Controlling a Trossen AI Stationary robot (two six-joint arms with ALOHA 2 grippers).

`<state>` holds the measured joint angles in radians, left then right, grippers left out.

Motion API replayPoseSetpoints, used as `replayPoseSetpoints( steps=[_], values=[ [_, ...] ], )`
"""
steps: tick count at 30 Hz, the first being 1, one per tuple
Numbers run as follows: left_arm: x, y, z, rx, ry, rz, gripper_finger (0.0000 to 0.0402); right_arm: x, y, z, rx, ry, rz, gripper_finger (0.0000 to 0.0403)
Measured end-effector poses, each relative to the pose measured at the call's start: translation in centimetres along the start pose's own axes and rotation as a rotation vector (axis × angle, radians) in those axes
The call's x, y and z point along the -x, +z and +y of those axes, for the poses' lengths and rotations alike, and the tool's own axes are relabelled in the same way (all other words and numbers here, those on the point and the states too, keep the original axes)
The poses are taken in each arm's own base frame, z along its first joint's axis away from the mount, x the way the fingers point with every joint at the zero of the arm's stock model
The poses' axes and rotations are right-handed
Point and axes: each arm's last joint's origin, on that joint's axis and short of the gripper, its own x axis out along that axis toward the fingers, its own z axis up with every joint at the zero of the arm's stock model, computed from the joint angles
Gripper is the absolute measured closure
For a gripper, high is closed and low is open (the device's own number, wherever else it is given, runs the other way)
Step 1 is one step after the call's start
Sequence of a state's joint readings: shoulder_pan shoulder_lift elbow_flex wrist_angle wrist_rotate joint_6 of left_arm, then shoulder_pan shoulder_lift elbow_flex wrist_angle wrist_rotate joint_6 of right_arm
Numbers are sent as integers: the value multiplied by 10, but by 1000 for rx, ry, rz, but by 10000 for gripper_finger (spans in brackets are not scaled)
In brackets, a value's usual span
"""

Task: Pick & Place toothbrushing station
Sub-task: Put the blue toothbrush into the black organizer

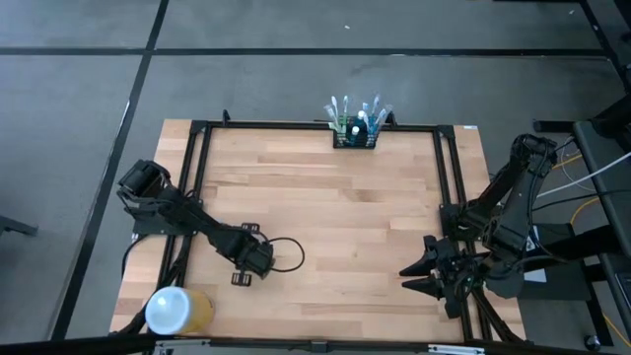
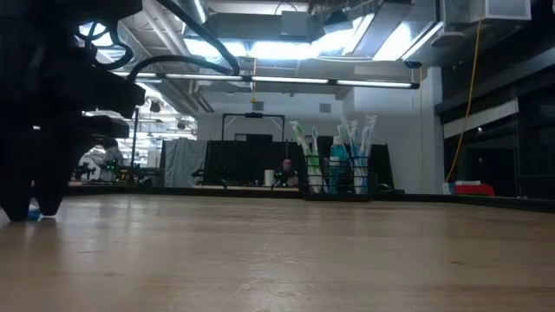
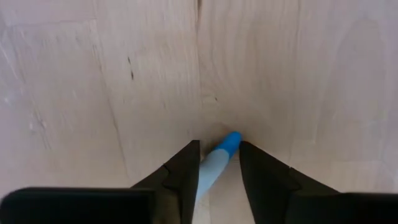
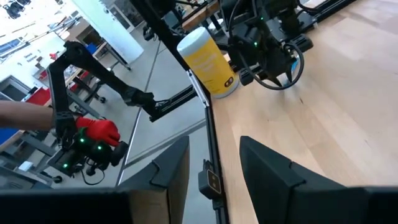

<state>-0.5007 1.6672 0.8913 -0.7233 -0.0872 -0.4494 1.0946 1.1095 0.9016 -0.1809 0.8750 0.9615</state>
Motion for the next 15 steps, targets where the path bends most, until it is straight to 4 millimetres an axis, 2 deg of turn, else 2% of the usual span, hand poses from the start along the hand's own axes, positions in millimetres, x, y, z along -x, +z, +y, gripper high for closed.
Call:
replayPoseSetpoints(
  steps=[3, 7, 11, 15],
  values=[
    [0, 1, 0, 26, -3, -6, 320, 0, 0, 0, 0, -5, -8, 259],
    [1, 7, -2, 88, -9, -80, 383, 0, 1, 0, 0, -15, -22, 259],
    [4, 19, -2, 181, -27, -167, 397, 0, 1, -1, 0, -20, -29, 259],
    [23, 40, 6, 303, -5, -332, 400, 0, 1, -1, 0, -35, -50, 259]
  ],
)
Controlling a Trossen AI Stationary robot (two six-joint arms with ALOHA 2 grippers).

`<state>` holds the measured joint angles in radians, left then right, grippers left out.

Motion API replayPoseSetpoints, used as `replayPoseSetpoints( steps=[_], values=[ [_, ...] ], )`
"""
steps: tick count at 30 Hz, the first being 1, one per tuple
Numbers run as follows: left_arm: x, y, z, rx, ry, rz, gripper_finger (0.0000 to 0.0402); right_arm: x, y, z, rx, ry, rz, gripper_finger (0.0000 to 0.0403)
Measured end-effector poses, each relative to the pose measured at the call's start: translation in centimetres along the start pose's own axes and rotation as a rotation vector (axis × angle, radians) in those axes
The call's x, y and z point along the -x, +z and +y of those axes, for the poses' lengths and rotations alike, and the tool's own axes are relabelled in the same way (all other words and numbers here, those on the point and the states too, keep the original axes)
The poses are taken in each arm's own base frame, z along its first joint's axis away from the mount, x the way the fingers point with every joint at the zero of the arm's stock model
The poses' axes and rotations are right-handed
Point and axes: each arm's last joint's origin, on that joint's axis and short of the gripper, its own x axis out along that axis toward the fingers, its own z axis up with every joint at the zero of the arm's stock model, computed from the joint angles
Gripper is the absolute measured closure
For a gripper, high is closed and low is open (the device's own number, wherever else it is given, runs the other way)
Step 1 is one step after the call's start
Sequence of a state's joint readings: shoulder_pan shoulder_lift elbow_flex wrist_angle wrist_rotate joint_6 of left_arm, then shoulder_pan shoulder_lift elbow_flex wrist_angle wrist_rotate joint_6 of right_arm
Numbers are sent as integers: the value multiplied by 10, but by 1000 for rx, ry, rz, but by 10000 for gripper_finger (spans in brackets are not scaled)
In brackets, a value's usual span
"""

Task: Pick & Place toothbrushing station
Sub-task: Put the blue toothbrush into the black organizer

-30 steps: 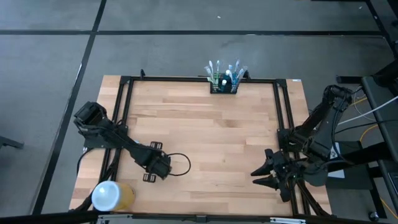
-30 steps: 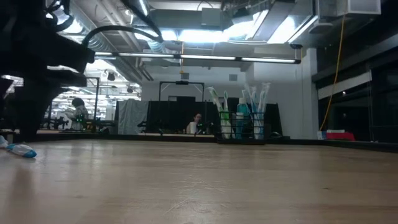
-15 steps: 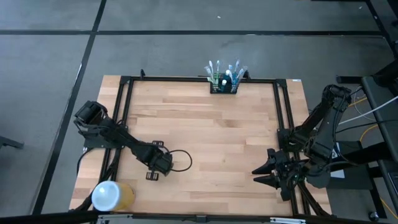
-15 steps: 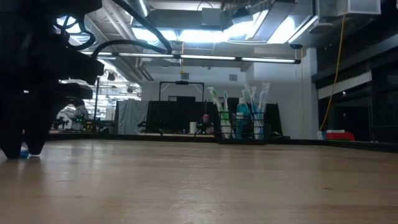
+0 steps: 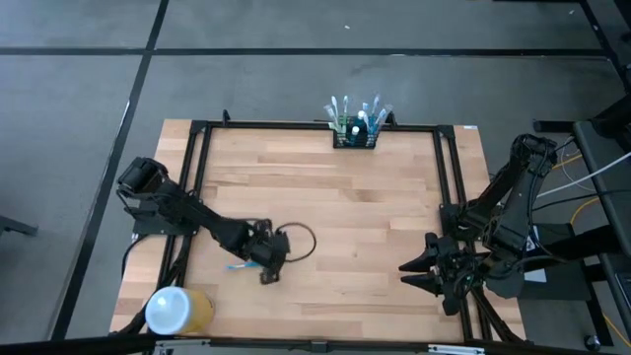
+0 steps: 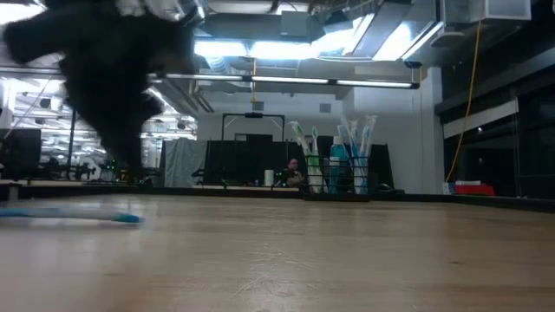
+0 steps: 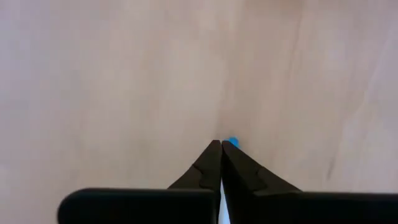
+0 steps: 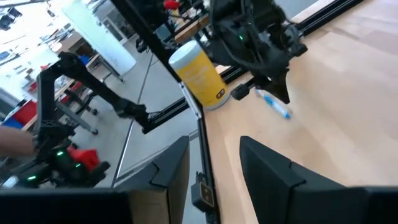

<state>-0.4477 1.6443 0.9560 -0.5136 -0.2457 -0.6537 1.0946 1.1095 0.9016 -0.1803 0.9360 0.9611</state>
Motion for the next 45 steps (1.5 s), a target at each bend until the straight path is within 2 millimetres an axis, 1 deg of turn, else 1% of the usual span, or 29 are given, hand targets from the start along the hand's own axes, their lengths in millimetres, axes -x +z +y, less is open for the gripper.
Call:
replayPoseSetpoints(
  steps=[3, 6, 7, 8, 10, 13, 16, 19, 25, 29, 35, 40, 43, 45],
  values=[
    [15, 20, 6, 110, 13, -154, 400, 0, 1, 0, 0, -14, -20, 259],
    [35, 36, 19, 271, 52, -324, 400, 0, 1, -1, 0, -19, -27, 259],
    [42, 39, 24, 296, 58, -358, 400, 0, 1, -1, 0, -19, -28, 259],
    [48, 42, 28, 291, 50, -370, 400, 0, 1, -1, 0, -21, -30, 259],
    [54, 44, 33, 204, -19, -332, 400, 0, 1, -1, 3, -21, -30, 259],
    [57, 38, 27, 68, -155, -232, 396, 0, 1, -1, 5, -25, -36, 259],
    [48, 25, 16, -32, -200, -105, 375, 0, 1, -1, 7, -25, -36, 259],
    [35, 14, 5, -81, -189, -20, 342, 0, 1, -1, 3, -25, -36, 259],
    [8, 4, -9, -61, -159, 48, 265, 0, 2, 0, -4, -26, -45, 259],
    [-10, -1, -17, -73, -147, 70, 237, 0, 2, 0, -20, -26, -45, 259],
    [-26, -6, -20, -67, -102, 88, 239, 0, 1, 0, -44, -23, -41, 259],
    [-33, -7, -21, -66, -86, 91, 250, 0, 1, 0, -52, -21, -38, 259],
    [-34, -7, -21, -45, -74, 87, 264, 0, 1, 0, -55, -21, -38, 259],
    [-34, -7, -21, -34, -67, 89, 285, 0, 1, 0, -55, -21, -38, 259]
  ],
)
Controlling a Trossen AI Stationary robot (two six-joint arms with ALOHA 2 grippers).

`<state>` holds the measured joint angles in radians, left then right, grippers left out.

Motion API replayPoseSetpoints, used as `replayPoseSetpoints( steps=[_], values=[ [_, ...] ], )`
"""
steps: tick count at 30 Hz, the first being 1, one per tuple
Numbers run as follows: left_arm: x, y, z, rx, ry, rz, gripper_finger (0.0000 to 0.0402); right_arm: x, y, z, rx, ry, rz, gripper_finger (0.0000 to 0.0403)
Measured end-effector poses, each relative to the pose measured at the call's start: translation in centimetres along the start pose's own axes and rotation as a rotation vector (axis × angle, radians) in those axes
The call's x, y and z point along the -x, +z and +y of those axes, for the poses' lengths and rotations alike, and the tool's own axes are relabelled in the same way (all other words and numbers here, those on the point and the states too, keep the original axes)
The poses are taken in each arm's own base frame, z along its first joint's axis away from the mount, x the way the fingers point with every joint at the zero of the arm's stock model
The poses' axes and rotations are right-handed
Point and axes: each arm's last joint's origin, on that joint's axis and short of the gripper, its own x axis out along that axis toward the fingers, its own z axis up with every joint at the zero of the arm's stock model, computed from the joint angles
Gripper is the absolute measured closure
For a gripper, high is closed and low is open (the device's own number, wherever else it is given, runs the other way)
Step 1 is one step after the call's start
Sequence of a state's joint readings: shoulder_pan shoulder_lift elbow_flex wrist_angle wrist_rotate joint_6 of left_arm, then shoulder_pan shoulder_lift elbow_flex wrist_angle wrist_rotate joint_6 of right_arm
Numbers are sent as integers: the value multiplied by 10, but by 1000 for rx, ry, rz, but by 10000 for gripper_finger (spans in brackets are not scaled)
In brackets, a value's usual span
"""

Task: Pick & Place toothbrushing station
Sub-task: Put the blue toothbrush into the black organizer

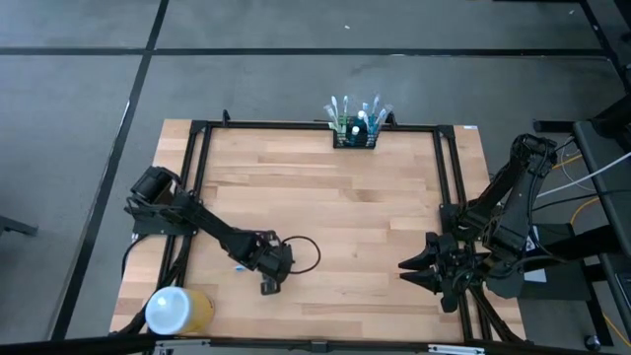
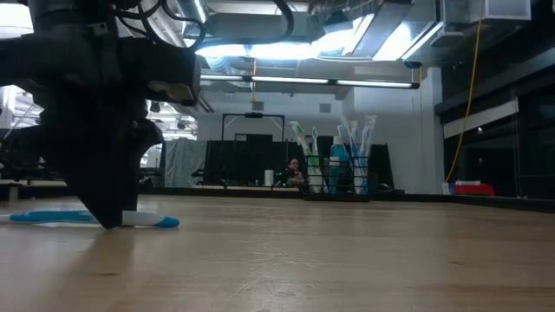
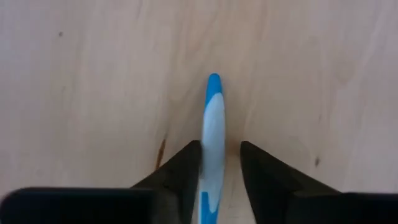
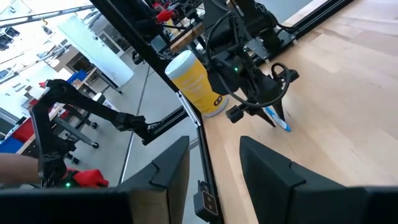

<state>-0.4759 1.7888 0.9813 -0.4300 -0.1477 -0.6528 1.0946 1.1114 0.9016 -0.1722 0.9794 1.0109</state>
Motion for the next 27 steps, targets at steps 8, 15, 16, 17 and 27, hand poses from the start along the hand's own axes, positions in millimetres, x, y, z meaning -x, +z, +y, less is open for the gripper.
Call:
replayPoseSetpoints(
  steps=[8, 15, 16, 17, 27],
  values=[
    [-1, 1, -1, 37, -8, -2, 384, 0, 0, 0, 1, -3, -5, 259],
    [2, 5, 0, 126, -21, -56, 385, 0, 1, 0, 0, -13, -22, 259],
    [7, 8, 0, 154, -11, -103, 385, 0, 1, 0, -1, -13, -23, 259],
    [14, 12, 2, 190, 3, -159, 385, 0, 1, 0, -2, -12, -26, 259],
    [100, 29, 39, 858, 251, -1033, 385, 0, 3, 1, 121, -25, -61, 259]
  ],
)
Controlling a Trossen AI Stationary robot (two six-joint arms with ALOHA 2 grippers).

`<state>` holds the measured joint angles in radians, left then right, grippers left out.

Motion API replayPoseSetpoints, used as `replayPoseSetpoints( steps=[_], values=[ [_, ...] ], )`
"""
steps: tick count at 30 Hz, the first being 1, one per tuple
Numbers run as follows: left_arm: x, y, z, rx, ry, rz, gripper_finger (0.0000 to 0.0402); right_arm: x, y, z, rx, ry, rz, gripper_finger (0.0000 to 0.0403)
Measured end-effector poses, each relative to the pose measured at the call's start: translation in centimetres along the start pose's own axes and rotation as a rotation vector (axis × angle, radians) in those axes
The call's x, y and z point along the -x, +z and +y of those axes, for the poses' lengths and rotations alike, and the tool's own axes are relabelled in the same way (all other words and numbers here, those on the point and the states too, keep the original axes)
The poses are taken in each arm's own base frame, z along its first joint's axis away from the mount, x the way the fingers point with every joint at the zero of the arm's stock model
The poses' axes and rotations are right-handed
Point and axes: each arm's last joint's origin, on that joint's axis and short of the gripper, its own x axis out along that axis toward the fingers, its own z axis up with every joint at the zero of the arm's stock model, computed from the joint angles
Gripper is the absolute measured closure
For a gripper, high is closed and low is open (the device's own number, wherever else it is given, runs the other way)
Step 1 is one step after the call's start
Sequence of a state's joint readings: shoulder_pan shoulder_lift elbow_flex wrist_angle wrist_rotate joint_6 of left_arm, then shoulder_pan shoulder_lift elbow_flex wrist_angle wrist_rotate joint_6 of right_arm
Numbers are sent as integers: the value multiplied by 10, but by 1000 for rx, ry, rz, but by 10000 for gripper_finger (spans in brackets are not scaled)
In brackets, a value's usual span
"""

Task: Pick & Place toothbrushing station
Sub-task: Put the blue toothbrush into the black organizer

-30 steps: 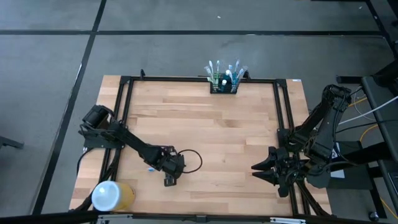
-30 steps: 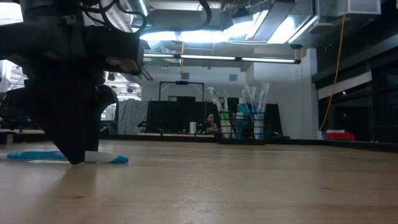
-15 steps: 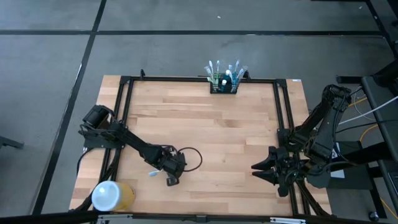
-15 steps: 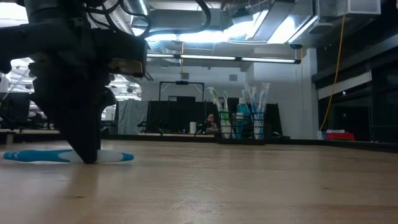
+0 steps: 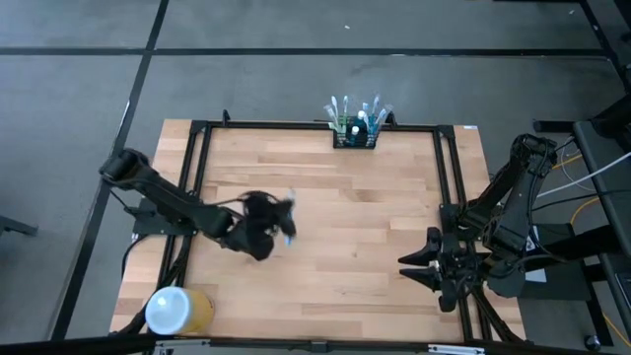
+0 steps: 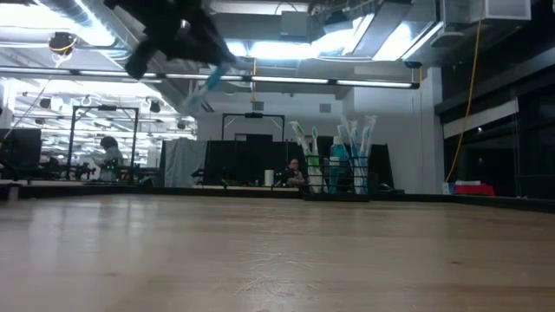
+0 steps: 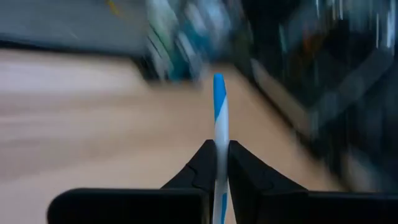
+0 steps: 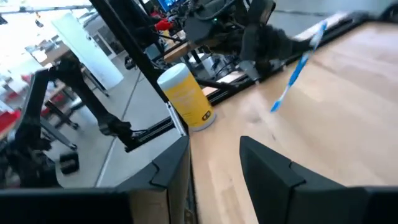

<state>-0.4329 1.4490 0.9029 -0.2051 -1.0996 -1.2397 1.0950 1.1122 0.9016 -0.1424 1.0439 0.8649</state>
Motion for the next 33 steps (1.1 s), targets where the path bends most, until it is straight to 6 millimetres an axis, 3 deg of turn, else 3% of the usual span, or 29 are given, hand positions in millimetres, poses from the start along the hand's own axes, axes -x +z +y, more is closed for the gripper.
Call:
replayPoseSetpoints(
  steps=[4, 8, 15, 22, 33],
  values=[
    [6, 12, 13, 307, 31, -279, 385, -1, 1, -1, 131, -14, -11, 259],
    [9, 9, 16, 512, 17, -448, 385, -8, 1, -4, 247, -48, -20, 259],
    [-4, -15, 13, 751, -36, -469, 385, -35, 5, -15, 389, -111, 11, 259],
    [-16, -45, -6, 920, -85, -459, 385, -66, 10, -33, 441, -147, 79, 259],
    [-53, -42, -48, 988, -89, -447, 385, -96, 12, -52, 471, -189, 138, 259]
  ],
)
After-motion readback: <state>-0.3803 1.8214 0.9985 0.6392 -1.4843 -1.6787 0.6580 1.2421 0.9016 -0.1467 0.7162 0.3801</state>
